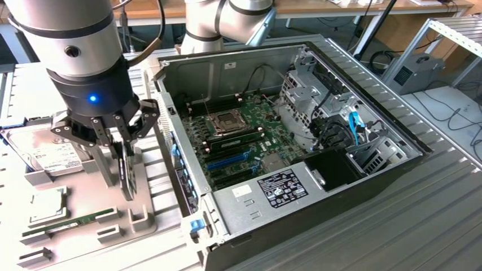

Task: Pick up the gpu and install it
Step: 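Pick up the gpu and move the gpu toward the slot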

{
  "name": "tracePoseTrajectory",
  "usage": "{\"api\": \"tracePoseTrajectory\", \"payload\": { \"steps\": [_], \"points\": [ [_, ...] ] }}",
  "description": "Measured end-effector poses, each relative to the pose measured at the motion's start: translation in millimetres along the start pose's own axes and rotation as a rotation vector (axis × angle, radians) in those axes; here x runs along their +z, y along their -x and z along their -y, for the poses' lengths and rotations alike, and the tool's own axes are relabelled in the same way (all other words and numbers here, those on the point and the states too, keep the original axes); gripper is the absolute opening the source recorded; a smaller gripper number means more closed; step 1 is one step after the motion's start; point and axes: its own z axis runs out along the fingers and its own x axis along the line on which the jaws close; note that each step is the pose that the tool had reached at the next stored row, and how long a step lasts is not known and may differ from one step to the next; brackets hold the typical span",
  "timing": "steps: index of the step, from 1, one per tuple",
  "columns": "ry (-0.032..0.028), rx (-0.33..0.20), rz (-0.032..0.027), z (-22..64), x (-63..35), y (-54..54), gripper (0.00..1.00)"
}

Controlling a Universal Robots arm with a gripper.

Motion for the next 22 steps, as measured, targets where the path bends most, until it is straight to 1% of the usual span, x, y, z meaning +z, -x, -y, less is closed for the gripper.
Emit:
{"api": "tracePoseTrajectory", "payload": {
  "steps": [7, 22],
  "points": [
    [0.0000, 0.000, 0.0000, -0.2, -5.6, 0.2, 0.26],
    [0.0000, 0.000, 0.0000, -0.6, -14.2, 0.4, 0.26]
  ]
}}
